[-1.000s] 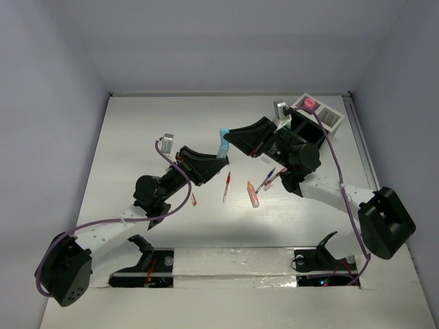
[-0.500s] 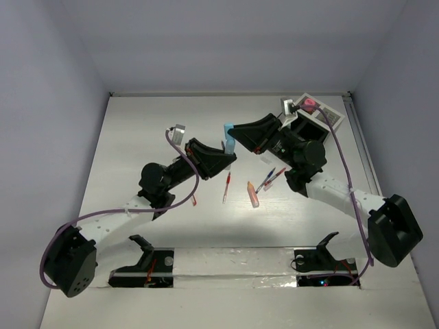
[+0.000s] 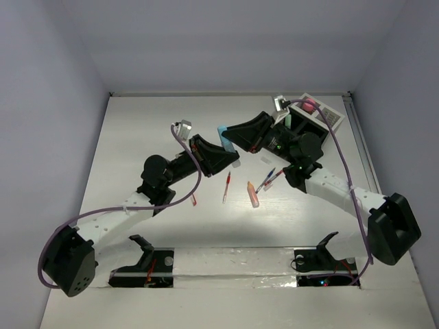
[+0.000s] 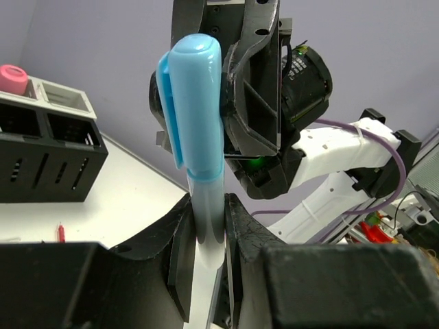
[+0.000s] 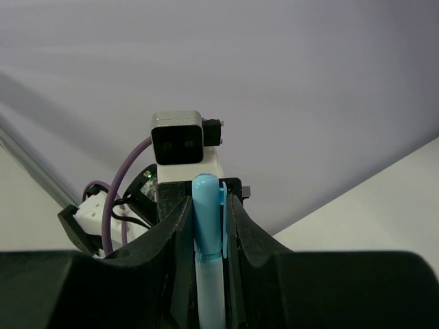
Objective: Sort the stationery into containers
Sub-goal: Close the pen cap on the pen.
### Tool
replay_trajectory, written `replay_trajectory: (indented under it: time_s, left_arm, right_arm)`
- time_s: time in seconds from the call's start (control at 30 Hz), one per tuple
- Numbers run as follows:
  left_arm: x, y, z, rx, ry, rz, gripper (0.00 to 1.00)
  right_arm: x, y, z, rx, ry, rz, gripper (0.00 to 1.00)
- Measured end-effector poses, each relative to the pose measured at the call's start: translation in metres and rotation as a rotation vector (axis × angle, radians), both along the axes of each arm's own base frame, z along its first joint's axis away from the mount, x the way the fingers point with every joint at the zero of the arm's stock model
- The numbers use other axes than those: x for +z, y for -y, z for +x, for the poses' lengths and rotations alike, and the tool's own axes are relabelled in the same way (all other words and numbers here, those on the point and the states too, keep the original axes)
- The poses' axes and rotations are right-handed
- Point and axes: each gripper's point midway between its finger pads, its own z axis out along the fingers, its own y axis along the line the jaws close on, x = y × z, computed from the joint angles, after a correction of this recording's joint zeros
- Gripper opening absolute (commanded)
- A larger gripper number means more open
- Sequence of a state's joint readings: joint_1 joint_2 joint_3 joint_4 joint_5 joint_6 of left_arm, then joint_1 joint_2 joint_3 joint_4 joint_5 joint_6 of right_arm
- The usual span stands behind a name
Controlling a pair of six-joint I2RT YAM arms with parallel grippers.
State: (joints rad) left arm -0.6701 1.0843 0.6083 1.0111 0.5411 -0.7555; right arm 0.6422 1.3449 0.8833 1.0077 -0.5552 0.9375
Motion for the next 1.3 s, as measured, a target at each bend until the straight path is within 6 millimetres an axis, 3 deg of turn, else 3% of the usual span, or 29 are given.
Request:
replay_trajectory:
  time_s: [0.2, 0.53, 0.83, 1.3]
  left_arm:
    - [0.007, -0.004, -0.009, -0.008, 0.021, -0.007, 0.00]
    - [-0.006, -0.004, -0.009, -0.016, -0.038, 0.030, 0.00]
    - [-0.011, -0.010, -0.028, -0.042, -0.073, 0.083, 0.00]
    - [-0.064, -0.002, -0.025, -0.073, -0.211, 0.244, 0.00]
  right_arm:
    - [0.006, 0.004, -0.010, -0.008, 0.034, -0.021, 0.00]
    - [-0.015, 0.001, -0.009, -0.012, 0.022, -0.127, 0.00]
    - [-0.020, 0.009, -0.023, -0.031, 0.043, -0.190, 0.00]
    - [-0.081, 0.020, -0.019, -0.098, -0.062, -0.262, 0.00]
